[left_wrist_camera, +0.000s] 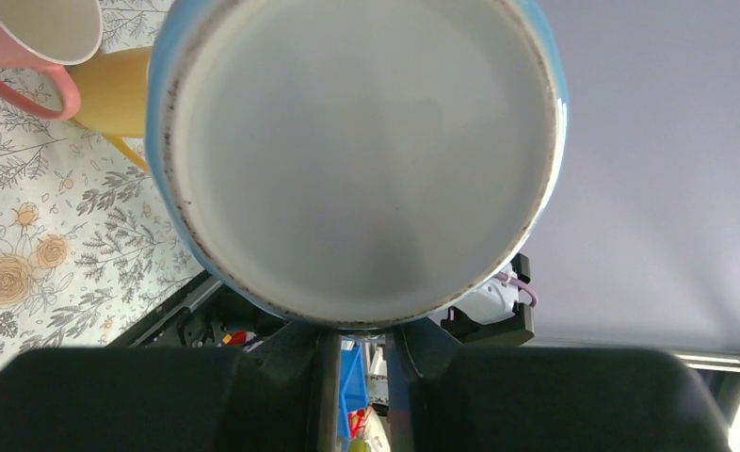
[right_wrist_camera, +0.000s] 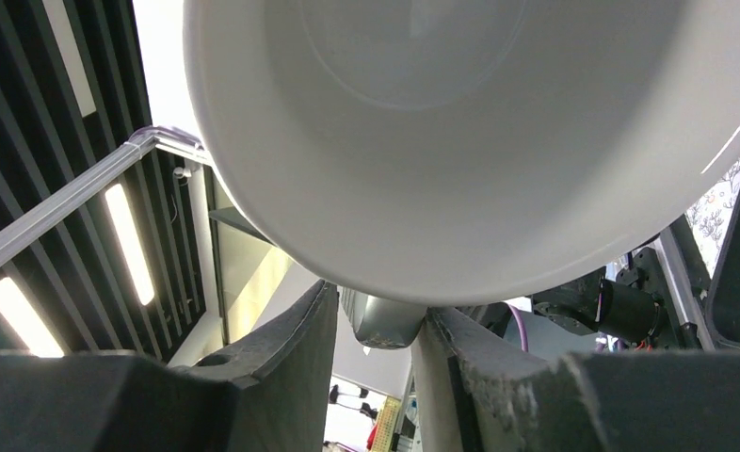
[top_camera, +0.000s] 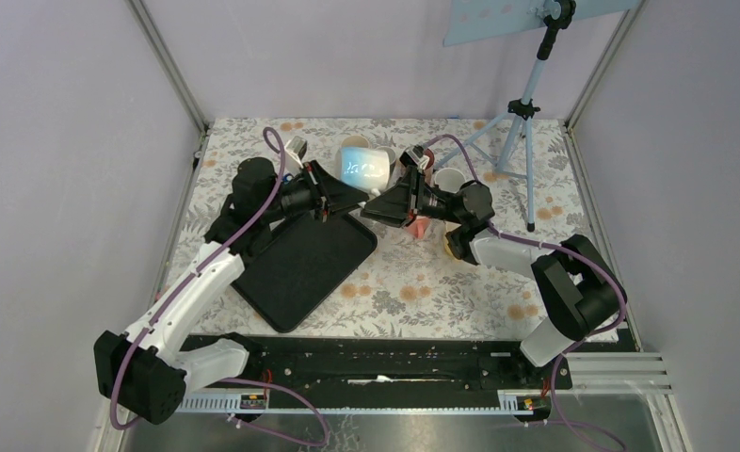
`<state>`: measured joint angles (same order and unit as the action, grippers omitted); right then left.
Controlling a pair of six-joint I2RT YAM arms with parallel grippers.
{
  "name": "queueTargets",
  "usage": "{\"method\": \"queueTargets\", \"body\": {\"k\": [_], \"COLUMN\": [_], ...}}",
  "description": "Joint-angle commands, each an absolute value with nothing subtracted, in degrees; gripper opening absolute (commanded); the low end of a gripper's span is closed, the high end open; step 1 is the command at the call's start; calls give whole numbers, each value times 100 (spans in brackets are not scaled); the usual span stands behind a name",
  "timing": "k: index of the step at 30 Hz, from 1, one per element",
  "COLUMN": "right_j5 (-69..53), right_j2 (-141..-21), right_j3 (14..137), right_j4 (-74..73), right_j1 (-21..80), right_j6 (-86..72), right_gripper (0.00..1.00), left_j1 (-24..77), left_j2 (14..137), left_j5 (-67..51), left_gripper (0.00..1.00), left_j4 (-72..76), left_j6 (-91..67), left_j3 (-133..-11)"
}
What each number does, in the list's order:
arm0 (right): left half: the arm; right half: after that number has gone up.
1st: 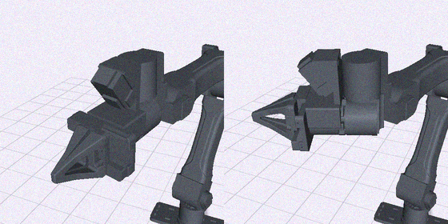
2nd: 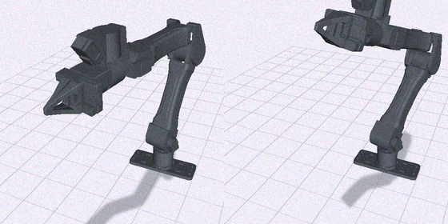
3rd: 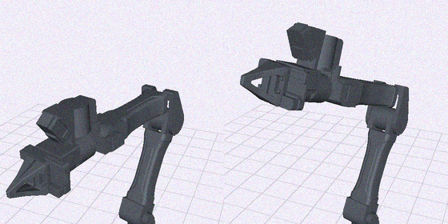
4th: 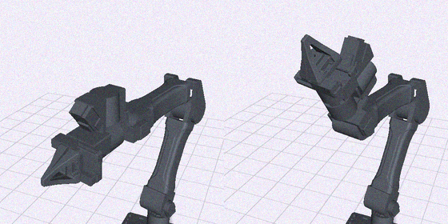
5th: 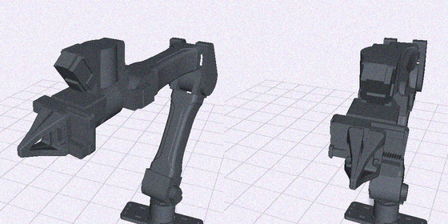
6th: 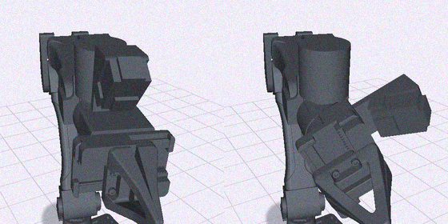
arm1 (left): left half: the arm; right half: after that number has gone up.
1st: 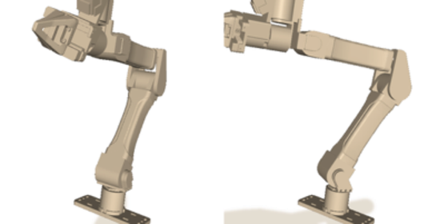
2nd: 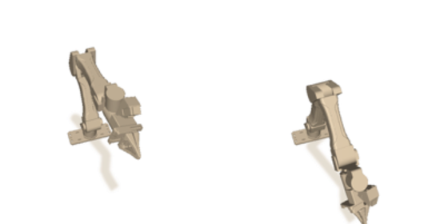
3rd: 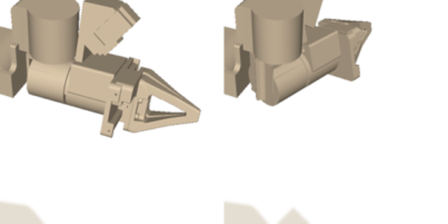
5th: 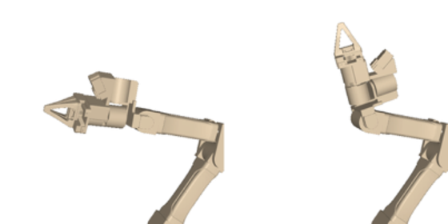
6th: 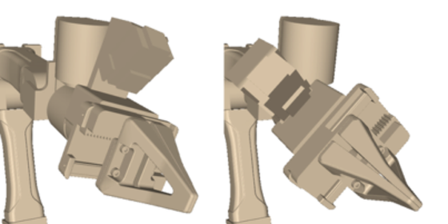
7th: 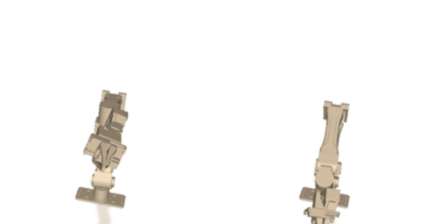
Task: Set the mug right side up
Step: Place the cup at the center of the board.
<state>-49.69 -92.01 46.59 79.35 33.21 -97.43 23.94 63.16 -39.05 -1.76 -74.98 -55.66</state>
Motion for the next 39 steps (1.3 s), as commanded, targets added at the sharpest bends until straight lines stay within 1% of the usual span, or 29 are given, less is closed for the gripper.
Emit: {"method": "queueTargets", "body": {"k": [1, 7, 15, 19, 20, 22, 24, 26, 28, 30, 32, 34, 35, 39], "right_j5": [-5117, -5057, -4971, -4995, -5005, -4994, -4916, -4762, -4597, -4438, -4286, -4171, -4107, -3822], "right_j2": [-9126, -9214, -9208, -9095, -9024, -8821, -8487, -8208, -7994, -7842, -7745, -7667, -7631, -7523], "right_j3": [4744, 4887, 5001, 5042, 5051, 5098, 5170, 5294, 5484, 5616, 5734, 5800, 5827, 5931], "right_j4": [8380, 8361, 8106, 7597, 7349, 6534, 5600, 4616, 3742, 3091, 2561, 2189, 2025, 1382], "right_j1": [3266, 3269, 3263, 3267, 3265, 3266, 3263, 3261, 3263, 3269, 3264, 3265, 3269, 3272], "right_j6": [-9781, -9817, -9727, -9416, -9244, -8713, -7886, -7176, -6572, -6146, -5814, -5561, -5463, -5075], "right_gripper": [40, 39, 21, 2, 0, 0, 0, 0, 0, 0, 0, 0, 0, 0], "left_j1": [2449, 2493, 2537, 2536, 2535, 2540, 2540, 2540, 2539, 2538, 2534, 2537, 2537, 2548], "left_j2": [6302, 6271, 6234, 6195, 6170, 6136, 6126, 6138, 6164, 6184, 6227, 6253, 6265, 6346], "left_j5": [-4056, -4161, -4201, -4113, -4066, -3964, -3896, -3835, -3792, -3746, -3726, -3698, -3674, -3658], "left_gripper": [0, 0, 0, 0, 0, 1, 9, 13, 21, 30, 35, 43, 45, 50], "left_j4": [698, 924, 1037, 1059, 1122, 1241, 1367, 1459, 1552, 1624, 1700, 1787, 1834, 2179], "left_j6": [-7400, -7524, -7500, -7349, -7329, -7317, -7326, -7330, -7332, -7326, -7345, -7348, -7352, -7453], "left_j3": [-5879, -5739, -5610, -5516, -5473, -5368, -5272, -5180, -5109, -5035, -4968, -4890, -4841, -4645]}}
